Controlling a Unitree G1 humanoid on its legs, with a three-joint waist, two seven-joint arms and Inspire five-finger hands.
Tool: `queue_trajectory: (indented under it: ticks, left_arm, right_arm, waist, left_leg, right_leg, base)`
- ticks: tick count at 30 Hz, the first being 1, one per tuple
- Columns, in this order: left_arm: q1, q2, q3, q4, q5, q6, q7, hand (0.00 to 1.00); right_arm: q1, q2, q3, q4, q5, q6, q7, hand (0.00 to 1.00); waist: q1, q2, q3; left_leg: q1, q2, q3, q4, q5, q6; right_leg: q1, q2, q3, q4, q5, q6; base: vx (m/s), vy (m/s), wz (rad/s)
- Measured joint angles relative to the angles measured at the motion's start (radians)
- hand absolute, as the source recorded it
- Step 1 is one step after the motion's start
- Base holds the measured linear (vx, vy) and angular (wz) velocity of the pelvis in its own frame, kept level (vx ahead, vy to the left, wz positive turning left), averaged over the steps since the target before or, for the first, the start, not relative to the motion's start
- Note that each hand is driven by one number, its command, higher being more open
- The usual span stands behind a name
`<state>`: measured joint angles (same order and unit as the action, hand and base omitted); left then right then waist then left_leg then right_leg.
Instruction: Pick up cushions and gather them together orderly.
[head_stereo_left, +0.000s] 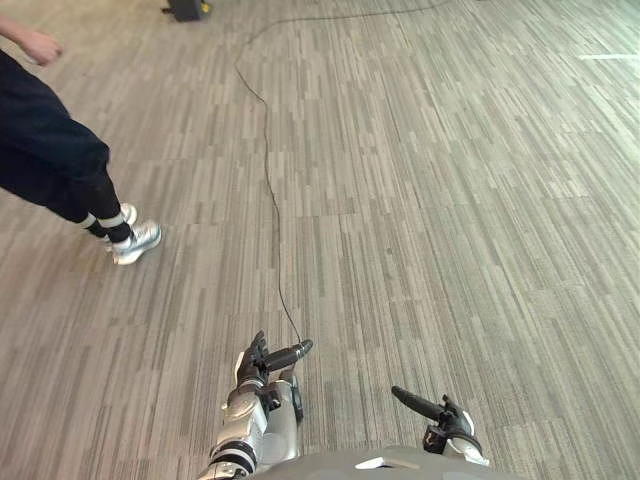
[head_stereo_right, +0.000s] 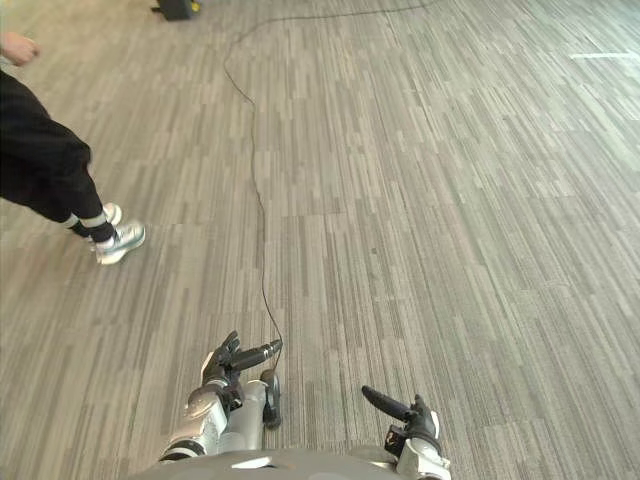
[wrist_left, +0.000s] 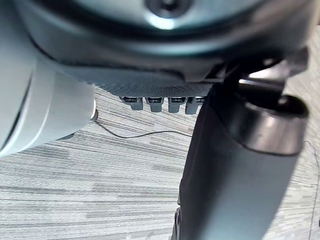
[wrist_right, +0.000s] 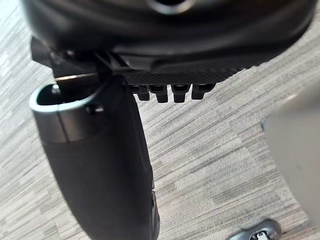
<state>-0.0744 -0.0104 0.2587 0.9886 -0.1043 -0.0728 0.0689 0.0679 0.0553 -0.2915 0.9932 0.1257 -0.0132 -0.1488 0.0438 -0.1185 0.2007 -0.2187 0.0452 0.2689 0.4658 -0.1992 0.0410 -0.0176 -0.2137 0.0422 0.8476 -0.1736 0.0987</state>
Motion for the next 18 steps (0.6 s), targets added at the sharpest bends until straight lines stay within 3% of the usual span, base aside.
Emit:
queue_trajectory:
  ticks: [1,2,3,5,6,7,9,10,11,12,14,16,17,18]
  left_arm:
    - [-0.001,0.005,-0.001,0.023,0.005,0.011,0.012,1.00]
    - [0.005,0.005,-0.007,0.034,0.006,0.018,0.020,1.00]
    - [0.006,0.005,-0.008,0.036,0.006,0.018,0.020,1.00]
    - [0.015,0.004,-0.021,0.061,0.006,0.019,0.020,1.00]
    - [0.017,0.004,-0.021,0.063,0.006,0.020,0.021,1.00]
    - [0.022,0.002,-0.022,0.066,0.006,0.021,0.019,1.00]
    - [0.030,0.001,-0.022,0.067,0.007,0.021,0.019,1.00]
    - [0.035,-0.001,-0.026,0.072,0.018,0.023,0.018,1.00]
    - [0.028,-0.004,-0.042,0.086,0.023,0.023,0.018,1.00]
    - [0.022,-0.008,-0.045,0.098,0.030,0.024,0.012,1.00]
    - [0.015,-0.042,-0.047,0.100,0.040,0.024,0.003,1.00]
    - [0.014,-0.046,-0.052,0.106,0.056,0.025,-0.014,1.00]
    - [0.015,-0.046,-0.054,0.106,0.074,0.027,-0.022,1.00]
    - [0.016,-0.049,-0.051,0.104,0.078,0.031,-0.023,1.00]
  right_arm:
    - [0.000,-0.011,0.000,-0.001,-0.010,-0.007,0.004,1.00]
    - [0.002,-0.019,-0.001,-0.020,-0.009,-0.014,0.007,1.00]
    - [0.002,-0.020,-0.001,-0.022,-0.009,-0.015,0.007,1.00]
    - [-0.006,-0.024,0.000,-0.049,-0.010,-0.035,0.008,1.00]
    - [-0.008,-0.026,0.001,-0.049,-0.010,-0.035,0.008,1.00]
    - [-0.012,-0.027,0.001,-0.058,-0.009,-0.036,0.010,1.00]
    - [-0.020,-0.027,0.000,-0.063,-0.010,-0.037,0.010,1.00]
    - [-0.020,-0.026,-0.004,-0.063,-0.006,-0.035,0.013,1.00]
    - [-0.026,-0.026,-0.012,-0.058,-0.008,-0.034,0.014,1.00]
    - [-0.041,-0.035,-0.017,-0.053,-0.019,-0.034,0.015,1.00]
    - [-0.055,-0.034,-0.055,-0.045,-0.025,-0.031,0.017,1.00]
    - [-0.054,-0.034,-0.063,-0.038,-0.026,-0.031,0.018,1.00]
    - [-0.053,-0.034,-0.069,-0.039,-0.027,-0.024,0.019,1.00]
    - [-0.045,-0.037,-0.070,-0.040,-0.033,-0.017,0.019,1.00]
  waist:
    - [-0.003,0.008,0.005]
    - [-0.011,0.030,0.014]
    - [-0.013,0.033,0.014]
    - [-0.028,0.049,0.019]
    - [-0.029,0.049,0.019]
    - [-0.040,0.058,0.016]
    - [-0.043,0.057,0.017]
    - [-0.046,0.054,0.017]
    - [-0.051,0.059,0.013]
    - [-0.042,0.086,0.015]
    - [-0.052,0.097,0.019]
    - [-0.054,0.100,0.015]
    - [-0.067,0.112,0.016]
    - [-0.078,0.127,0.013]
  left_leg:
    - [0.081,-0.011,-0.002,-0.046,-0.030,0.047]
    - [0.183,-0.012,0.000,-0.116,-0.045,0.071]
    - [0.192,-0.012,0.000,-0.124,-0.045,0.071]
    - [0.349,0.001,0.030,-0.251,-0.045,0.071]
    - [0.368,0.005,0.039,-0.261,-0.046,0.070]
    - [0.422,0.029,0.078,-0.297,-0.064,0.039]
    - [0.488,0.043,0.100,-0.343,-0.087,-0.002]
    - [0.544,0.041,0.109,-0.374,-0.106,-0.033]
    - [0.580,0.046,0.108,-0.381,-0.110,-0.042]
    - [0.581,0.059,0.115,-0.377,-0.087,-0.071]
    - [0.612,0.055,0.108,-0.366,-0.012,-0.122]
    - [0.620,0.066,0.100,-0.319,0.027,-0.148]
    - [0.591,0.110,0.069,-0.175,0.049,-0.180]
    - [0.518,0.162,0.005,0.038,0.097,-0.239]
  right_leg:
    - [-0.072,-0.004,-0.008,0.155,-0.011,-0.007]
    - [-0.156,0.005,-0.048,0.244,-0.040,-0.020]
    - [-0.167,0.006,-0.056,0.247,-0.043,-0.021]
    - [-0.290,0.006,-0.217,0.147,-0.094,-0.075]
    - [-0.304,0.006,-0.240,0.120,-0.097,-0.079]
    - [-0.347,0.012,-0.319,-0.012,-0.093,-0.084]
    - [-0.393,0.023,-0.383,-0.178,-0.058,-0.090]
    - [-0.403,0.035,-0.408,-0.323,0.063,-0.114]
    - [-0.396,0.055,-0.412,-0.310,0.117,-0.206]
    - [-0.404,0.070,-0.407,-0.270,0.088,-0.208]
    - [-0.407,0.063,-0.396,-0.184,-0.002,-0.235]
    - [-0.383,0.069,-0.399,-0.163,-0.054,-0.242]
    - [-0.327,0.099,-0.403,-0.185,-0.083,-0.237]
    - [-0.270,0.135,-0.407,-0.225,-0.094,-0.232]
  base:
    - [0.79,0.329,-0.39]
    - [0.53,0.181,-0.26]
    - [0.50,0.115,-0.11]
    - [0.50,0.049,0.02]
    - [0.50,-0.006,0.01]
    - [0.42,-0.023,0.01]
    - [0.62,-0.108,-0.13]
    - [0.71,-0.187,-0.28]
    - [0.62,-0.184,-0.39]
    - [0.50,-0.149,-0.32]
    - [0.62,-0.235,-0.33]
    - [0.55,-0.243,-0.23]
    - [0.43,-0.211,-0.15]
    - [0.40,-0.202,-0.16]
